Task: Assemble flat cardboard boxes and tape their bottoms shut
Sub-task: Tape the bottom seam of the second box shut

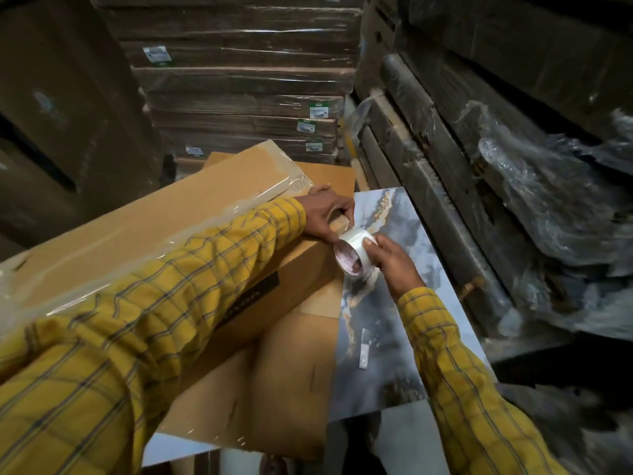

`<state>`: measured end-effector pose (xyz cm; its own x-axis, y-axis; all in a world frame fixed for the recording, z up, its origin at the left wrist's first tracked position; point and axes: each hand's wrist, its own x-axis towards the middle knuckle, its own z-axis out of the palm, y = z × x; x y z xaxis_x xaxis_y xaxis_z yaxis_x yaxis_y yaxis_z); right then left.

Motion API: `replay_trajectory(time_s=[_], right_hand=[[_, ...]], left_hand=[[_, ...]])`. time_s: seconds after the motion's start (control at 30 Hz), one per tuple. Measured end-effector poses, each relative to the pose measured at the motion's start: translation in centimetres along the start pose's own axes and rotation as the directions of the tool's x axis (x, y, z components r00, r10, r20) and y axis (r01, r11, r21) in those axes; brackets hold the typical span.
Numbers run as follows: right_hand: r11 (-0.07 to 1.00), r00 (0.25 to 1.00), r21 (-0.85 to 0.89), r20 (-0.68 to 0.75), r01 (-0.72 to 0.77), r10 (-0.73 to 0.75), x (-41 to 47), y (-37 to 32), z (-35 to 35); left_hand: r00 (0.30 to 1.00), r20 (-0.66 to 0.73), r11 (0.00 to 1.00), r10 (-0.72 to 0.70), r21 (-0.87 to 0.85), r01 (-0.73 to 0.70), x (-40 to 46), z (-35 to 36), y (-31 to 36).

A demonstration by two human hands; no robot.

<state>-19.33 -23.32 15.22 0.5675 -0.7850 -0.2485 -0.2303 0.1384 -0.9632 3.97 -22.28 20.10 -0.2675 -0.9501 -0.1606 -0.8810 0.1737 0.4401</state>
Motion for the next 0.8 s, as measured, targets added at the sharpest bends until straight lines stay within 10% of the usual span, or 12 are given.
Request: replay_trajectory(time_s=[0.5, 0.8], right_hand=[[0.969, 0.970, -0.245, -0.243, -0.034, -0.028, -3.7, 3.1, 5.2], [0.972, 0.965, -0.235, -0.259, -0.015, -0.048, -4.5, 3.2, 4.9]], left_hand=[[0.989, -0.081, 0.992, 0.124, 0.048, -0.121, -2.3, 2.5, 1.5], [0.995, -0.101, 0.955, -0.017, 0.294, 0.047, -3.3, 3.6, 3.7]])
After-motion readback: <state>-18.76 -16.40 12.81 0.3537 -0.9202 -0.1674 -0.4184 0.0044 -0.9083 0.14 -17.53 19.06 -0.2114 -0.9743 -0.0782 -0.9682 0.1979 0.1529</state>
